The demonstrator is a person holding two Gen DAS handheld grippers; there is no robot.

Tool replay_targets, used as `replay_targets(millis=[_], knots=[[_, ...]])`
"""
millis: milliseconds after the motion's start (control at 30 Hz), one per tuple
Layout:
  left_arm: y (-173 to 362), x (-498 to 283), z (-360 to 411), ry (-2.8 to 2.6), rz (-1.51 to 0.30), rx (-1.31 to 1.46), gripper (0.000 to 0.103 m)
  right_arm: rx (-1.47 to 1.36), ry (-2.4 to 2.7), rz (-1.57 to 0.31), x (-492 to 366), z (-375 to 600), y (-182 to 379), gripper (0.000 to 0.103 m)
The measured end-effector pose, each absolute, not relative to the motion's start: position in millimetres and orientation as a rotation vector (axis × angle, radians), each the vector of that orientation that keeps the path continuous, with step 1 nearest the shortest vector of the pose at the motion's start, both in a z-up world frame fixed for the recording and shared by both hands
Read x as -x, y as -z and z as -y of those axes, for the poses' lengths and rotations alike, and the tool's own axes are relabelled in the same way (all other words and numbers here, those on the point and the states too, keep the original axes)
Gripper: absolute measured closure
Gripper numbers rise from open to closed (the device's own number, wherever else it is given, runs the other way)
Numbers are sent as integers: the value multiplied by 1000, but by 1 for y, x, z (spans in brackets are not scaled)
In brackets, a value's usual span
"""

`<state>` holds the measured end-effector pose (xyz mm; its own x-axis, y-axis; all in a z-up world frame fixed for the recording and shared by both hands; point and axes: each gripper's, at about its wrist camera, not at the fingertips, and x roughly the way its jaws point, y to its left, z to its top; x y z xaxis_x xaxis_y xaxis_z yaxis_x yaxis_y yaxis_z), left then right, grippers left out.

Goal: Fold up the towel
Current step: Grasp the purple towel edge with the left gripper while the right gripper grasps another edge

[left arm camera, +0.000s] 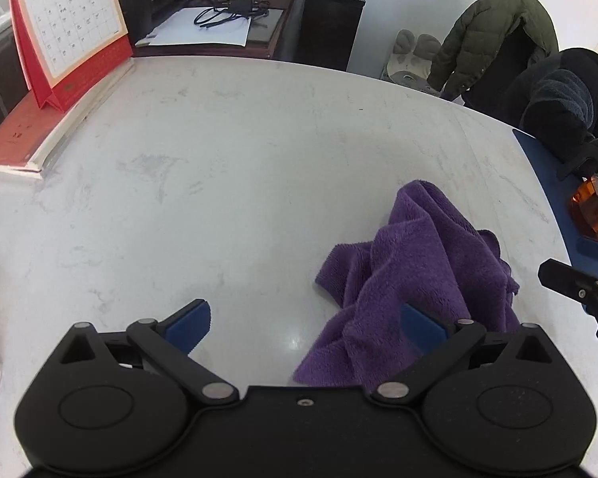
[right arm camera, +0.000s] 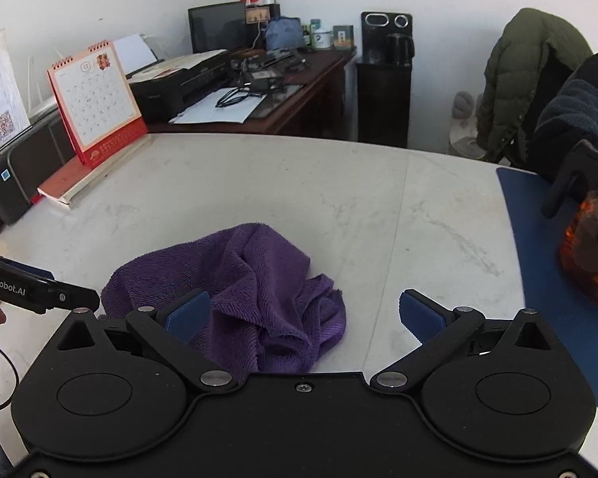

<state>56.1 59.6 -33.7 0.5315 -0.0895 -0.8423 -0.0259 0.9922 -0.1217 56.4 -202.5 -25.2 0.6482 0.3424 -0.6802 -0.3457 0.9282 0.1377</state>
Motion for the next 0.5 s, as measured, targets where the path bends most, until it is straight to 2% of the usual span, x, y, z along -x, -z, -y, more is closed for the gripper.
replay_targets(millis=[200, 300, 333, 400, 467, 500], knots=[[49, -77, -63, 135, -1029, 182, 2, 131, -554, -754, -96, 175, 32, 0], [56, -83, -62, 182, -1048, 220, 6, 195, -611, -758, -111, 163, 39, 3], [59, -85, -61, 200, -1060, 231, 12, 217, -633, -762, -116, 160, 41, 5], [65, -89, -59, 234, -1088, 247, 18, 257, -676, -787, -123, 152, 49, 14], [71, -91, -57, 259, -1110, 258, 29, 265, -707, -811, -125, 151, 53, 30], [74, -92, -56, 270, -1122, 262, 31, 267, -728, -830, -126, 150, 56, 33]])
